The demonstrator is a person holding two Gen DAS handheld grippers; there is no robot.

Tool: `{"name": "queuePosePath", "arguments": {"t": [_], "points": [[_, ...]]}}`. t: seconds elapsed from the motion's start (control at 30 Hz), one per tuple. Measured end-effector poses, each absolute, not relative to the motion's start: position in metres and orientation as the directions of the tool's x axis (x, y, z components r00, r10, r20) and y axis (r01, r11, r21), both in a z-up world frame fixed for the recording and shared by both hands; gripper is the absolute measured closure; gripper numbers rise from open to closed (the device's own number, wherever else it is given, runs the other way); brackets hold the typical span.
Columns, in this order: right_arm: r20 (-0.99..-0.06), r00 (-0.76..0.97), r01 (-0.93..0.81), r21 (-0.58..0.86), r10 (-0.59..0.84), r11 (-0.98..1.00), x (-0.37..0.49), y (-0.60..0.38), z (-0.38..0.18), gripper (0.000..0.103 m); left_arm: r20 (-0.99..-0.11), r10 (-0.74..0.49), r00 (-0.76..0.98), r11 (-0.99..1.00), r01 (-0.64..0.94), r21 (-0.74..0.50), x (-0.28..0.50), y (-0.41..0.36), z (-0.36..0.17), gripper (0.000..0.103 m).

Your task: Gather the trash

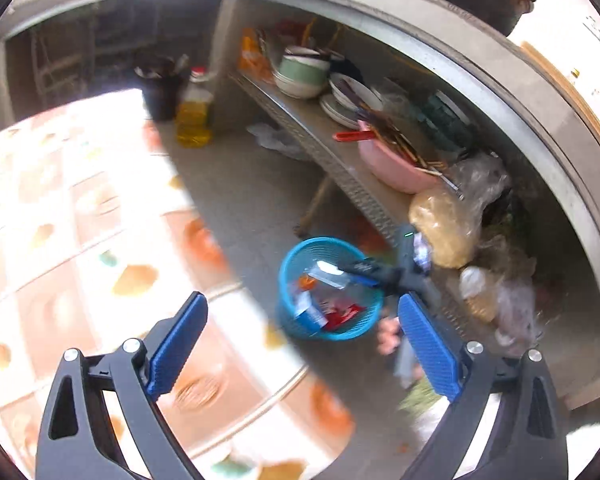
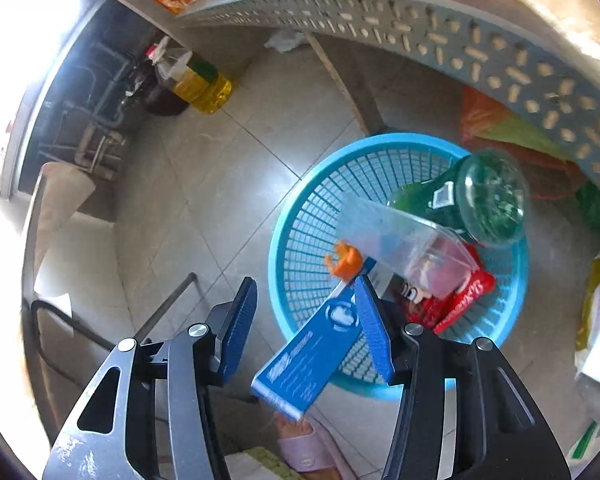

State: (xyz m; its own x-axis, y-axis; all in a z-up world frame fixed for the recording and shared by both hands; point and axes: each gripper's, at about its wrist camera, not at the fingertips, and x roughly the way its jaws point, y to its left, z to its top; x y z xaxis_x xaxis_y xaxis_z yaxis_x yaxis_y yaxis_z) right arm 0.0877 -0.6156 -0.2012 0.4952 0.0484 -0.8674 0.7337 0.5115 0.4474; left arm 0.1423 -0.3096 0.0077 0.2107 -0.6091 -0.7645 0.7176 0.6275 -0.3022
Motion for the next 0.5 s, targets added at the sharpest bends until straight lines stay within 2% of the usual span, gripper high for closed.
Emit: {"name": "queuePosePath", "arguments": {"t": [0.17, 0.27, 0.37, 0.43, 0.5], "points": [[-0.856, 0.516, 0.698, 0.409, -0.016, 0.588, 0.055, -0.577, -0.157, 0.050, -0.744, -0.614, 0.265, 0.621, 0.744, -0.247, 0.112, -0.265, 0.007, 0.008], [-0.838, 0.542, 0.667, 0.385, -0.060, 0.637, 0.030, -0.542, -0.122, 0.043, -0.721, -0.632, 0.282, 0.609, 0.757, -0.238, 0.092, -0.248, 0.007, 0.007], [-0.819, 0.560, 0.625, 0.320, -0.124, 0.712, 0.008, -0.498, -0.081, 0.033, -0.694, -0.653, 0.305, 0.614, 0.749, -0.248, 0.073, -0.234, 0.007, 0.006], [-0.794, 0.580, 0.597, 0.261, -0.182, 0.758, -0.003, -0.469, -0.054, 0.019, -0.686, -0.647, 0.333, 0.628, 0.743, -0.232, 0.058, -0.227, 0.007, 0.006], [-0.749, 0.609, 0.573, 0.190, -0.260, 0.797, -0.017, -0.438, -0.026, 0.011, -0.682, -0.633, 0.367, 0.647, 0.734, -0.205, 0.044, -0.221, 0.010, 0.006]]}}
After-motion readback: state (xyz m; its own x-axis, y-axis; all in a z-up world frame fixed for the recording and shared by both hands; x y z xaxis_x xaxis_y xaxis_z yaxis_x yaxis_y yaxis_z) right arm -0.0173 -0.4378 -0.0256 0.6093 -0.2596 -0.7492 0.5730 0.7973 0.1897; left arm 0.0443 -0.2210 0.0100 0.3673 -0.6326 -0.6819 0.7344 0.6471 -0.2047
